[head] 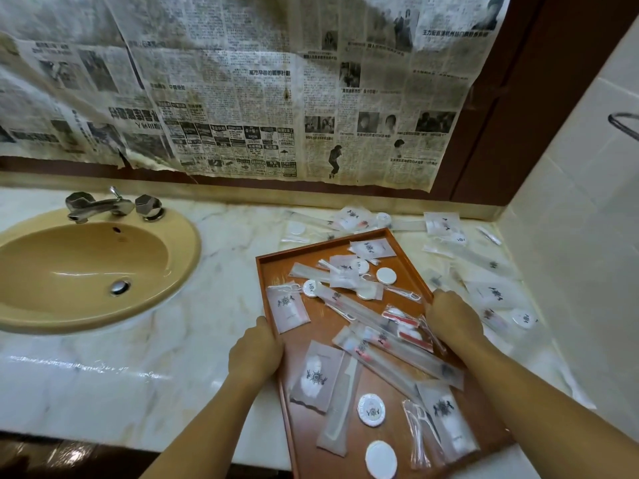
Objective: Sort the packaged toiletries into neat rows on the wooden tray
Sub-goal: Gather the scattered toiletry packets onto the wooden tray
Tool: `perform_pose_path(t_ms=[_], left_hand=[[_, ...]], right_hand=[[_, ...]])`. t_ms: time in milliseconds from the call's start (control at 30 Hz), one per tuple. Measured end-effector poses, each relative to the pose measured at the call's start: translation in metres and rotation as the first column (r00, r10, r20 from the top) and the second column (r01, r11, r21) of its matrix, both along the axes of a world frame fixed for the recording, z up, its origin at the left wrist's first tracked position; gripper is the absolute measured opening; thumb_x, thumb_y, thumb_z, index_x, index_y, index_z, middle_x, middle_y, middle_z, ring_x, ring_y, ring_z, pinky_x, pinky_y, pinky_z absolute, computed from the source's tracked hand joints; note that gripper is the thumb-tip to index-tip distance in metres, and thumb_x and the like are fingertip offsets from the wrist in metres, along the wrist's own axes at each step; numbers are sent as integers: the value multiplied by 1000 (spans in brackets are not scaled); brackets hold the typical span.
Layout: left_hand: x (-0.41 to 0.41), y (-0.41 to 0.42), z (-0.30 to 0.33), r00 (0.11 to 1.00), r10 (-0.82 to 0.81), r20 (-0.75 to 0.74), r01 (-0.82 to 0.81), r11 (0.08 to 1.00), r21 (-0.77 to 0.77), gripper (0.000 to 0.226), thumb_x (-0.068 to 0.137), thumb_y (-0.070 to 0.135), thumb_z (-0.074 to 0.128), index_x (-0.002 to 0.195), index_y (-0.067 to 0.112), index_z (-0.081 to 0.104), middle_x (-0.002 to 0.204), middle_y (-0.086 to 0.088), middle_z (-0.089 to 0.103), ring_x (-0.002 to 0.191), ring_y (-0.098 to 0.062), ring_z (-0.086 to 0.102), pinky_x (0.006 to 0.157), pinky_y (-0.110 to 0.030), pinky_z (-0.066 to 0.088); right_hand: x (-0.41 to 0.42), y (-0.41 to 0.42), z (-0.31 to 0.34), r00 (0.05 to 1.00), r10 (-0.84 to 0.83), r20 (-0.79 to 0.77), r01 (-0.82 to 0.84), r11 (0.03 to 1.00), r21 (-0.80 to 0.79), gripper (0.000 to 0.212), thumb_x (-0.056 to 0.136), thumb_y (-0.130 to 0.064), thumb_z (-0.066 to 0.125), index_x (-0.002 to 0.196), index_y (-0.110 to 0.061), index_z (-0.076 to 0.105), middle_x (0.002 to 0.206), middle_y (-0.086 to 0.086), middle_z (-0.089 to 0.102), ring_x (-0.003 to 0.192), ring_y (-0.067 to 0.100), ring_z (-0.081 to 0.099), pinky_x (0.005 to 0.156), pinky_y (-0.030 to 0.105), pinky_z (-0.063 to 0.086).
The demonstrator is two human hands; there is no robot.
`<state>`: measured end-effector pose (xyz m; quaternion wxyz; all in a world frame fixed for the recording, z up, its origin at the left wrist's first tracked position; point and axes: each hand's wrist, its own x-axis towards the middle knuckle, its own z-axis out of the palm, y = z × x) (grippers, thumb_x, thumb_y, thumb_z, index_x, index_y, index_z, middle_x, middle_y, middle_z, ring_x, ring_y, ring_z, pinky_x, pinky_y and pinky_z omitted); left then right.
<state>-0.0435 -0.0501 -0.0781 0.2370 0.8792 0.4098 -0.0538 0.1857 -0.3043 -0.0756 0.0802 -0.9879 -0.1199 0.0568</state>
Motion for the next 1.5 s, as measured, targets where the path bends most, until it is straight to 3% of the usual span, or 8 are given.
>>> perform_pose_path(t_ms=[400, 567, 833, 1033, 1233, 1333, 1500], left_hand=[[6, 17, -4, 999, -39, -2, 39, 999, 30, 15, 95, 20, 44, 101, 13, 56, 103, -7, 66, 82, -24, 59, 70, -31, 48], [12, 28, -1, 997, -77, 6, 77, 996, 45, 13, 94, 20, 47, 100, 14, 57, 102, -6, 66, 79, -22, 56, 68, -30, 46], [19, 49, -5, 991, -112, 69, 109, 993, 38, 12, 94, 25, 47, 90, 18, 56, 95, -5, 68, 77, -22, 58, 67, -30, 49], [20, 70, -11, 974, -150, 170, 167, 982, -93, 27, 89, 32, 61, 113, 21, 67, 80, 3, 68, 76, -17, 65, 71, -30, 55], [20, 79, -15, 954, -108, 280, 175, 958, -227, 50, 90, 32, 66, 138, 26, 55, 69, 2, 68, 69, -9, 65, 65, -23, 50], [23, 86, -21, 955, -100, 280, 176, 950, -258, 54, 90, 40, 64, 142, 30, 51, 77, 2, 69, 74, -10, 65, 68, -22, 50], [29, 98, -31, 962, -139, 236, 200, 946, -255, 61, 87, 62, 55, 143, 42, 45, 116, -4, 69, 98, -22, 66, 87, -40, 56]], right_hand=[[-2, -2, 2, 999, -24, -29, 24, 999, 26, 18, 96, -28, 49, 100, -15, 61, 93, 6, 68, 74, 21, 60, 62, 29, 43], [-6, -2, 2, 998, -57, -38, 59, 998, 36, 16, 95, -30, 49, 95, -19, 60, 86, 1, 67, 69, 17, 60, 58, 28, 45], [-16, -2, 3, 993, -83, -87, 86, 995, 41, 11, 97, -27, 50, 97, -17, 56, 92, 3, 66, 76, 19, 61, 65, 30, 48], [-24, -2, 1, 993, -111, -44, 112, 994, 17, 8, 96, -24, 50, 95, -19, 57, 85, 0, 64, 70, 17, 60, 63, 31, 52], [-23, -2, 4, 989, -121, -85, 124, 992, 33, 4, 93, -20, 55, 91, -17, 58, 82, 1, 62, 70, 18, 59, 67, 32, 53], [-20, -7, 6, 987, -106, -120, 115, 991, 65, 4, 88, -17, 61, 85, -17, 59, 78, 1, 63, 70, 19, 59, 67, 33, 54], [-18, -13, 9, 983, -92, -159, 112, 986, 123, 8, 82, -15, 68, 81, -18, 61, 75, 0, 63, 70, 18, 61, 70, 36, 56]])
